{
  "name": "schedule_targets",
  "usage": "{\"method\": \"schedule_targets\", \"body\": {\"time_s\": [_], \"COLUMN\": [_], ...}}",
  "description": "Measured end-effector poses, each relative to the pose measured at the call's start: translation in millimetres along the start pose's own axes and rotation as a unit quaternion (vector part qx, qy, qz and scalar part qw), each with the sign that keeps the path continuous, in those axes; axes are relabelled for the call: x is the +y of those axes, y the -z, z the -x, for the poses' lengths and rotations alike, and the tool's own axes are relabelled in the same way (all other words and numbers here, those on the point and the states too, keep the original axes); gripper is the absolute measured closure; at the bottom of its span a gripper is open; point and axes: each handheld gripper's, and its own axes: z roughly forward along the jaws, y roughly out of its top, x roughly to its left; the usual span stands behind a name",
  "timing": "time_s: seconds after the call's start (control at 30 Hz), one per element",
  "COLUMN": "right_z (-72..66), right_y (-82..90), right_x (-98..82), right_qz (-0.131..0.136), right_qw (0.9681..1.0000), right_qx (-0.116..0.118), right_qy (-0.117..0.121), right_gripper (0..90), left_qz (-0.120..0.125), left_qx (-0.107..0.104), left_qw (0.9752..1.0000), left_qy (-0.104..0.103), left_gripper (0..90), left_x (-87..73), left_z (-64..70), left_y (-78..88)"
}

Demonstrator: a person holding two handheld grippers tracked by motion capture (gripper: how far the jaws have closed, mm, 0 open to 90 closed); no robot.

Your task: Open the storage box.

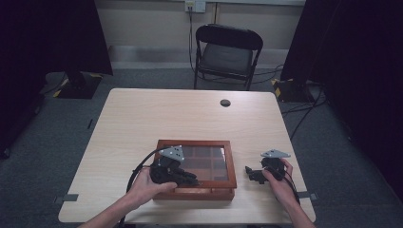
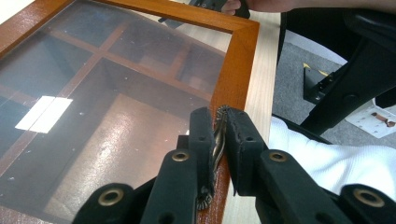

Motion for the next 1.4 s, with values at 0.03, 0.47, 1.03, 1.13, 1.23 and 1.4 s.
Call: {"method": "schedule_targets", "body": {"time_s": [0.03,0.47,1.03,1.13,1.23,1.4], "right_z": [0.0,0.0,0.2,0.2,0.1,0.2], "right_y": [0.0,-0.1,-0.2,-0.2,-0.2,-0.2], "right_x": [0.0,0.0,0.1,0.1,0.1,0.1], "right_qz": [0.000,0.000,0.000,0.000,0.000,0.000], "right_qw": [1.0000,1.0000,1.0000,1.0000,1.0000,1.0000], "right_qx": [0.000,0.000,0.000,0.000,0.000,0.000], "right_qy": [0.000,0.000,0.001,0.001,0.001,0.001], "right_gripper": [3.3,3.2,3.1,3.1,3.1,3.1], "left_qz": [-0.001,0.012,0.013,0.014,0.008,0.019], "left_qx": [0.001,-0.003,-0.005,-0.006,-0.003,-0.004], "left_qw": [1.0000,0.9999,0.9997,0.9996,0.9996,0.9991], "left_qy": [0.000,0.011,0.022,0.025,0.027,0.038], "left_gripper": [81.2,81.2,81.1,81.1,81.0,81.0], "left_x": [0.9,10.7,20.8,21.7,24.7,31.5], "left_z": [-0.3,-2.5,-5.5,-5.5,-6.0,-8.1], "left_y": [1.3,9.0,19.4,18.6,21.4,25.4]}}
